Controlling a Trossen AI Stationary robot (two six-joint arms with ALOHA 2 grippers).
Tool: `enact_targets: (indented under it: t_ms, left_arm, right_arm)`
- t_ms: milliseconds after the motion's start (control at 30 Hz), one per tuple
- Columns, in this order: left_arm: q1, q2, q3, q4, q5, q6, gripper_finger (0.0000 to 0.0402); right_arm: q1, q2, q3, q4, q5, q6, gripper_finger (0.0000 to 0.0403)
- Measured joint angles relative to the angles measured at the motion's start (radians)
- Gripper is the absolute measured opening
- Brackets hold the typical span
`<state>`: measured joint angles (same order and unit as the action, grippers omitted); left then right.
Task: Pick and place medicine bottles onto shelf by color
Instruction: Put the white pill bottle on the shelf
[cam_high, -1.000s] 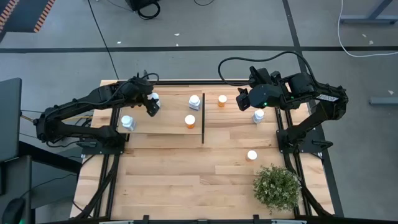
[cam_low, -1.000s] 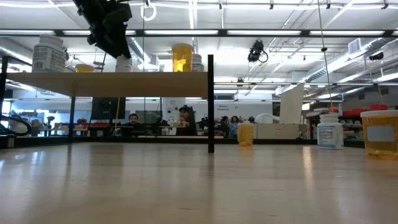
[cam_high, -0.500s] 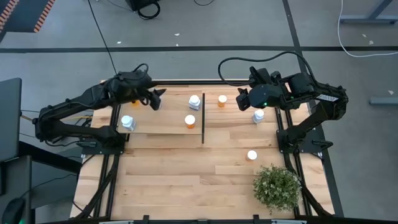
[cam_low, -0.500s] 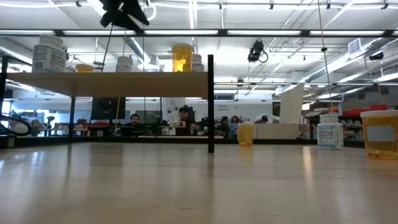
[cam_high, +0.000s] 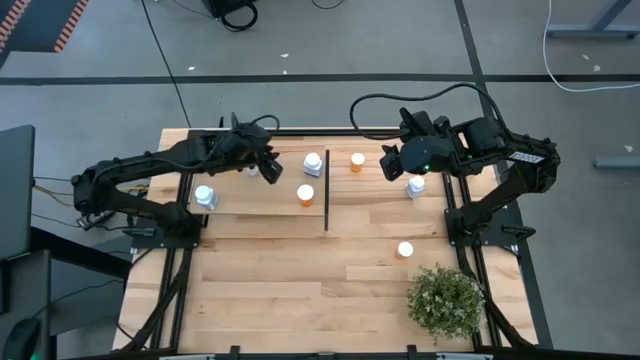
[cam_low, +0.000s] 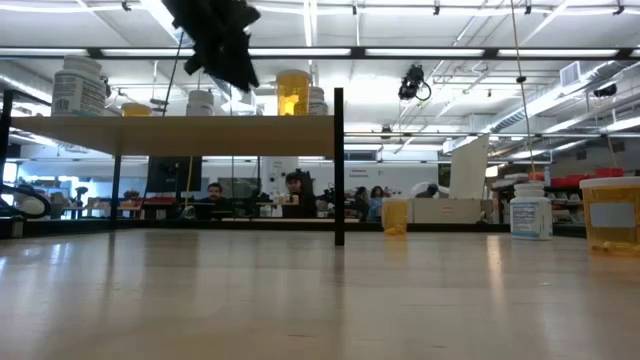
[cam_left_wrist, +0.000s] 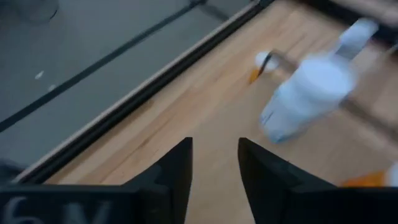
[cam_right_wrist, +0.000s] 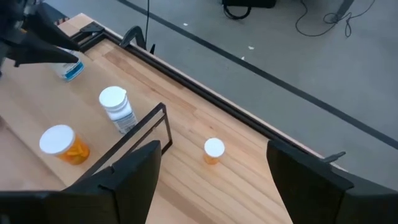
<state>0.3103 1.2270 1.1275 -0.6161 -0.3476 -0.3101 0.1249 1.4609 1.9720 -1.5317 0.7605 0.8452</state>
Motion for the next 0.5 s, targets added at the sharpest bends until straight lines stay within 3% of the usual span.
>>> enact_targets:
  t_ms: [233, 500]
  left_arm:
    - [0.000, 0.018, 0.000, -0.048, -0.022, -0.015, 0.0082]
    - [0.001, 0.018, 0.000, -0.122, -0.079, -0.120, 0.0066]
  right_arm:
    - [0.000, 0.000, 0.000, -0.002, -0.007, 0.000, 0.0298]
    - [0.000, 0.000, 0.000, -0.006, -0.006, -0.005, 0.0298]
